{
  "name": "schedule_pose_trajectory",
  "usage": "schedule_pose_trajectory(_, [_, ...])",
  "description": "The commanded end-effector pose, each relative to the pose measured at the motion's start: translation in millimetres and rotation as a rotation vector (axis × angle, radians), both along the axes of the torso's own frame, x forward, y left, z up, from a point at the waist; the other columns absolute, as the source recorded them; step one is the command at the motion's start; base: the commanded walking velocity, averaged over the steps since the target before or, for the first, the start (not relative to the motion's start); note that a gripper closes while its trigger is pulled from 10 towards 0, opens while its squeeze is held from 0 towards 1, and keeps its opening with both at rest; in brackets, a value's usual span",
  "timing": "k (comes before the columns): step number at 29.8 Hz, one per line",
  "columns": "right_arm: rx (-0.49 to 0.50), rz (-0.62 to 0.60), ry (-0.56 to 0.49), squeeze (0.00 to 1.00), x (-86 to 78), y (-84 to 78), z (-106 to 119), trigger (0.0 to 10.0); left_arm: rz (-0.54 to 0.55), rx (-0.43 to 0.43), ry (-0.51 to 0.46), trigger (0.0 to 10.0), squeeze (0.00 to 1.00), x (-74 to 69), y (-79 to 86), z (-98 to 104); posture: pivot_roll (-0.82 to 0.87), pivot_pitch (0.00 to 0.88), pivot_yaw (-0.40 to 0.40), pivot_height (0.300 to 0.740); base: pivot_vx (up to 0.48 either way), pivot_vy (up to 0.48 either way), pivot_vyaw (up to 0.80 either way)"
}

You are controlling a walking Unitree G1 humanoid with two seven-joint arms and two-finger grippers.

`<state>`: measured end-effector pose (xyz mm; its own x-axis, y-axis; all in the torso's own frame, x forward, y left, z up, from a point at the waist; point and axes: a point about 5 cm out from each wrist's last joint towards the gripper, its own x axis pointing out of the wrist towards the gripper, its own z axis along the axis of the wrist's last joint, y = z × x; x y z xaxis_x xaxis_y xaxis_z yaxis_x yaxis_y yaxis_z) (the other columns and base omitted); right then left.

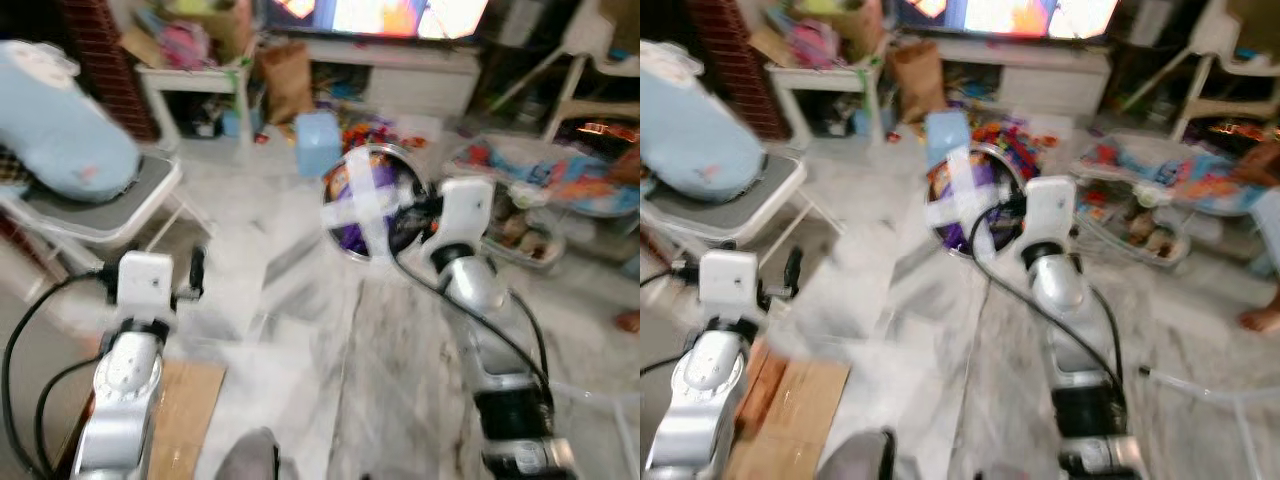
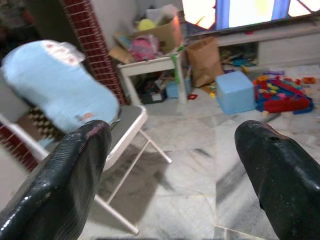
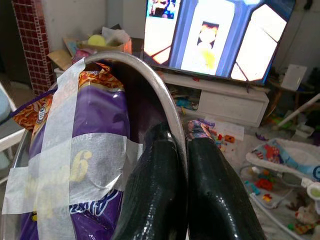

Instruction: Restocking fridge

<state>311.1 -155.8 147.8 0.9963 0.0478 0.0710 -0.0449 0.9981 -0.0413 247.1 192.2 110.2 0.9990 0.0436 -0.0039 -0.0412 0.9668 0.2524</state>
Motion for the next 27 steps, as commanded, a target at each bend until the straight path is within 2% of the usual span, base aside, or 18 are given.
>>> schedule_pose_trajectory(1, [0.016, 0.027, -0.029, 0.00, 2.2, 9.7, 8.3, 10.0, 0.051, 0.023, 0.022, 10.0, 0.00, 0.2, 6.0, -3.1, 0.05, 0.073, -0.074, 0.740, 0.000, 0.000, 0.80])
schedule_pose_trajectory(4, [0.018, 0.032, -0.023, 0.00, 2.1, 10.4, 6.3, 10.0, 0.075, 0.030, 0.028, 10.0, 0.00, -0.2, 7.9, -4.6, 0.05, 0.072, -0.076, 0.740, 0.000, 0.000, 0.80])
schedule_pose_trajectory(8, [0.046, 0.008, 0.000, 0.00, 0.7, 6.7, -0.3, 10.0, 0.164, 0.049, 0.037, 10.0, 0.00, -5.4, 20.0, -8.0, 0.07, 0.068, -0.067, 0.740, 0.000, 0.000, 0.80])
schedule_pose_trajectory(11, [0.046, -0.037, 0.014, 0.00, -2.7, 0.1, -7.6, 10.0, 0.224, 0.029, 0.054, 10.0, 0.00, -10.7, 29.5, -11.1, 0.08, 0.065, -0.034, 0.740, 0.000, 0.000, 0.80])
schedule_pose_trajectory(14, [0.064, -0.061, 0.019, 0.00, -4.9, -2.1, -10.1, 10.0, 0.213, 0.037, 0.050, 10.0, 0.00, -10.5, 30.2, -10.7, 0.08, 0.064, -0.023, 0.740, 0.000, 0.000, 0.80])
schedule_pose_trajectory(19, [0.095, -0.077, 0.023, 0.00, -5.1, -5.2, -9.7, 10.0, 0.202, 0.006, 0.040, 10.0, 0.00, -11.3, 27.9, -8.6, 0.08, 0.063, -0.027, 0.740, 0.000, 0.000, 0.00])
schedule_pose_trajectory(24, [0.096, -0.082, 0.019, 0.00, -5.7, -11.1, -6.8, 10.0, 0.217, -0.029, 0.057, 10.0, 0.00, -26.8, 29.0, -14.0, 0.07, 0.057, -0.045, 0.740, 0.000, 0.000, 0.00])
schedule_pose_trajectory(25, [0.068, -0.087, 0.038, 0.00, -6.9, -14.5, -8.1, 10.0, 0.222, -0.042, 0.069, 10.0, 0.00, -33.9, 28.2, -17.1, 0.08, 0.055, -0.062, 0.740, 0.000, 0.000, 0.80])
schedule_pose_trajectory(27, [0.055, -0.081, 0.042, 0.00, -7.4, -15.5, -8.2, 10.0, 0.226, -0.046, 0.074, 10.0, 0.00, -37.6, 27.6, -17.7, 0.08, 0.056, -0.060, 0.740, 0.000, 0.000, 0.80])
